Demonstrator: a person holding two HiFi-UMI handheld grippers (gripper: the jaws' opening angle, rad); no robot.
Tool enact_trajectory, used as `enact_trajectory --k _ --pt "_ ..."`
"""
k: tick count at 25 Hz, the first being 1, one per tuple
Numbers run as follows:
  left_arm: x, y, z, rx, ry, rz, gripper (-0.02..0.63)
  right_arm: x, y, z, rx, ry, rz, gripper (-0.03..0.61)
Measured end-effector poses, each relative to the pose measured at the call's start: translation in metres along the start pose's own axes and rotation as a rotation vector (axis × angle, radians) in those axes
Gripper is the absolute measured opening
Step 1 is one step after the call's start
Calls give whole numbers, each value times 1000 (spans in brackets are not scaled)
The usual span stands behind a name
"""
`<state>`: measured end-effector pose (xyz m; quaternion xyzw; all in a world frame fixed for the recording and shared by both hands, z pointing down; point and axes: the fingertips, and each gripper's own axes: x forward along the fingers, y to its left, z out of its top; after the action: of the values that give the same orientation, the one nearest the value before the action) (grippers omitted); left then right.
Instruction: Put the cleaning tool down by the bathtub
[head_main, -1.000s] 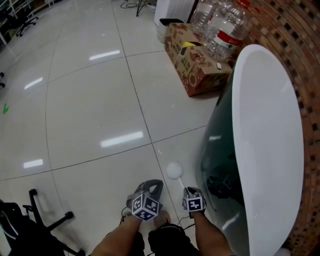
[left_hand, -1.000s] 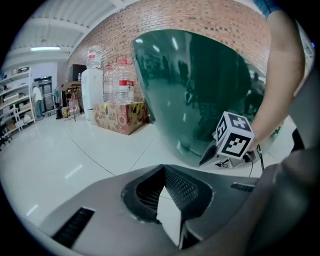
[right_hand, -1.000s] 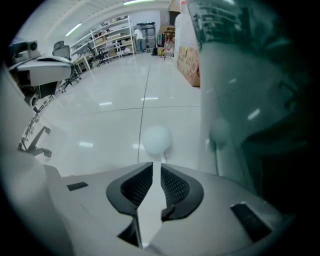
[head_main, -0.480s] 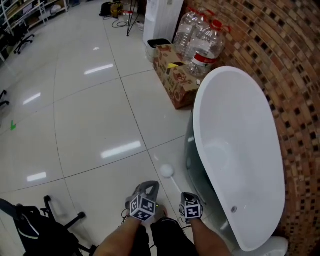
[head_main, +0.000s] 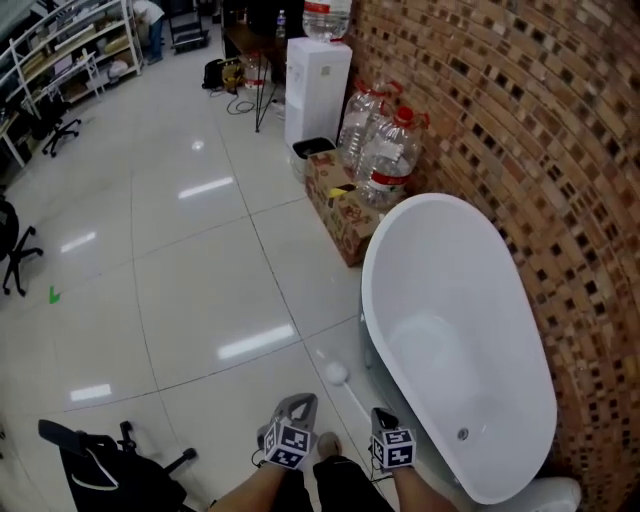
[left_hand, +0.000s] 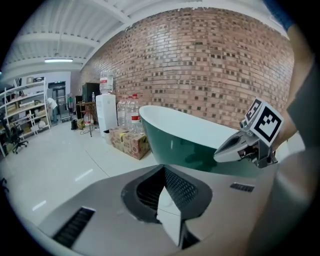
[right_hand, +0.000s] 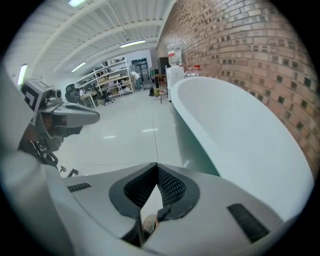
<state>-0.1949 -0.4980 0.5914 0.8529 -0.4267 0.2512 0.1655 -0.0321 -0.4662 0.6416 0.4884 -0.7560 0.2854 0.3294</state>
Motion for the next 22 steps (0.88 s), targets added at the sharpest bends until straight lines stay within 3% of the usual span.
enact_trajectory --k 8,17,22 --pt "-59 -38 102 52 -122 -28 3 -113 17 92 2 -187 -18 18" --pt "-114 -76 199 108 -225 -93 3 -214 23 145 84 -342 -50 18" --pt "-145 -81 246 153 -309 -135 3 -267 12 177 144 -495 -140 18"
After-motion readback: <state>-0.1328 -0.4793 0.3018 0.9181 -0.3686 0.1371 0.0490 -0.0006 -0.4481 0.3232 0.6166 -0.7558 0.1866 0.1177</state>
